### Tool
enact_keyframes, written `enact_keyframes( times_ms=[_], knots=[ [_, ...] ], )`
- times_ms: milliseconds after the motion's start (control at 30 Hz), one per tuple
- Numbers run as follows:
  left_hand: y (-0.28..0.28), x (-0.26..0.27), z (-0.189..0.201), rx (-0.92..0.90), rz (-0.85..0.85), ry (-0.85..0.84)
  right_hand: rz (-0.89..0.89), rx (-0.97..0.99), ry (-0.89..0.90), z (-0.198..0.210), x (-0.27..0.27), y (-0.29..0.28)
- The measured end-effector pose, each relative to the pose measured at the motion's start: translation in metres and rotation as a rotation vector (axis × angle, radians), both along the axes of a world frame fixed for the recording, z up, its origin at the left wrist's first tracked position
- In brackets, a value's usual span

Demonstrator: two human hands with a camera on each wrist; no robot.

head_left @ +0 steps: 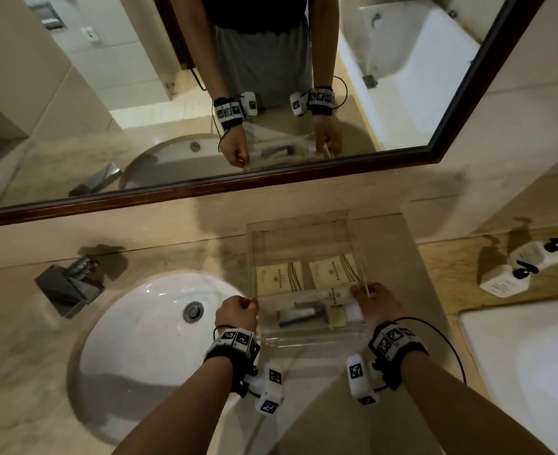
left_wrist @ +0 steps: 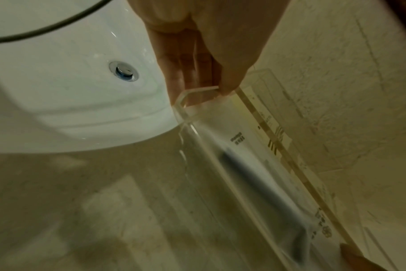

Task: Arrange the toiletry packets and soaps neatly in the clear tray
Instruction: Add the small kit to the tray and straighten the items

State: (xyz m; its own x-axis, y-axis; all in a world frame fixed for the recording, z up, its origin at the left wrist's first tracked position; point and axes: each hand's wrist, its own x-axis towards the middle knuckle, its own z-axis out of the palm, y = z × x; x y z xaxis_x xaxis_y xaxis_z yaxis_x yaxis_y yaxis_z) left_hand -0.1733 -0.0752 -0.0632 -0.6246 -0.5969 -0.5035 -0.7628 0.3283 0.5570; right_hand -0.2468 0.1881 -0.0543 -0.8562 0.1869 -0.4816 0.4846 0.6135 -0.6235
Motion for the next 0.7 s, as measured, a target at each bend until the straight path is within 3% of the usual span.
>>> enact_keyframes(
  times_ms=[333,567,700],
  knots=[
    [0.002,0.001,0.006,0.027,0.019,0.031,-0.080,-0.121,-0.052,0.003,0.003,-0.007],
    [0.010,0.018,-0.008,0.192,0.171,-0.017,-0.145,-0.101,-0.027,0.004,0.004,-0.013],
    [0.025,0.016,-0.001,0.230,0.035,-0.116,-0.149,-0.101,-0.040,0.004,0.004,-0.011]
  ],
)
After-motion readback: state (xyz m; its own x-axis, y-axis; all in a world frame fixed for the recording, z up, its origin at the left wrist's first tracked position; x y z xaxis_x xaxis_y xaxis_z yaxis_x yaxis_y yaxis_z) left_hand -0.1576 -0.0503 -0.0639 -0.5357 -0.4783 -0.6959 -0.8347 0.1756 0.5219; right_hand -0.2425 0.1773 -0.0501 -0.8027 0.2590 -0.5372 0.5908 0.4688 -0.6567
